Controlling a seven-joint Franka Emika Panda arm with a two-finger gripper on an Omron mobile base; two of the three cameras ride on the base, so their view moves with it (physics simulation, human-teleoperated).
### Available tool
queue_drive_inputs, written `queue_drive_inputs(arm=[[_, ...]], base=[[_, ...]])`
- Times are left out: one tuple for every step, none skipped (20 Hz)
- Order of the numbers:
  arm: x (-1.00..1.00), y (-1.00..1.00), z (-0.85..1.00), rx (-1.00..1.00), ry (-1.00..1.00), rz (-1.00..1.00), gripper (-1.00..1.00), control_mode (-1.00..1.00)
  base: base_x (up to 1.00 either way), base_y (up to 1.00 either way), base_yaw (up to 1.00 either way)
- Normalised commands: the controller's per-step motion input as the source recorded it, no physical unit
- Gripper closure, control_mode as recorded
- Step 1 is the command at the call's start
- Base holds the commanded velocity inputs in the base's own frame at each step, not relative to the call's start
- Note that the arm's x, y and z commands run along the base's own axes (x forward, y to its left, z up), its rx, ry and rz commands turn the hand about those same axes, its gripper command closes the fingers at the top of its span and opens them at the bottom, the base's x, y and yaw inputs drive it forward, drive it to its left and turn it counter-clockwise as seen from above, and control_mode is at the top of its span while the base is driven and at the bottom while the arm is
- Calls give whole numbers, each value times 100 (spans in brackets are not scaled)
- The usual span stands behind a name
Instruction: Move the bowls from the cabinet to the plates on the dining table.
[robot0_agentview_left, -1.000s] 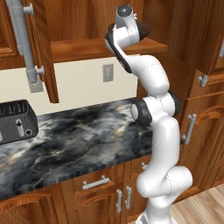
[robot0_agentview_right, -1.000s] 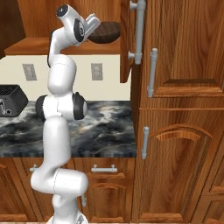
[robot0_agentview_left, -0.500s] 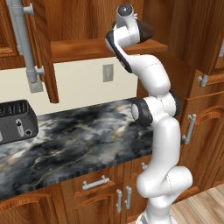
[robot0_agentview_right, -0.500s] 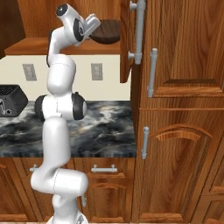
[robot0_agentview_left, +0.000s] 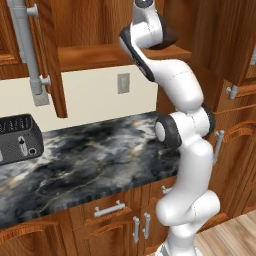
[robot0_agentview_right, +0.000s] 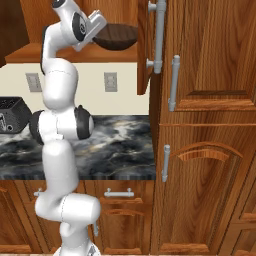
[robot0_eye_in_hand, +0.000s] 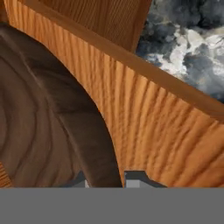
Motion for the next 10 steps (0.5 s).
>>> queue_drive_inputs(arm=[[-74, 26, -7, -11, 0, 10, 100, -100], [-75, 27, -20, -15, 0, 11, 100, -100], [-76, 29, -27, -18, 0, 12, 100, -100], [-79, 32, -33, -18, 0, 13, 100, -100], [-82, 35, -41, -19, 0, 13, 100, -100], [-95, 41, -63, -24, 0, 15, 100, -100], [-97, 44, -71, -26, -1, 15, 100, -100], [-99, 43, -72, -26, -2, 15, 100, -100], [-95, 39, -73, -25, -2, 15, 100, -100], [-93, 33, -66, -23, -3, 15, 100, -100]], base=[[0, 0, 0], [0, 0, 0], [0, 0, 0], [0, 0, 0], [0, 0, 0], [0, 0, 0], [0, 0, 0], [0, 0, 0], [0, 0, 0], [0, 0, 0]])
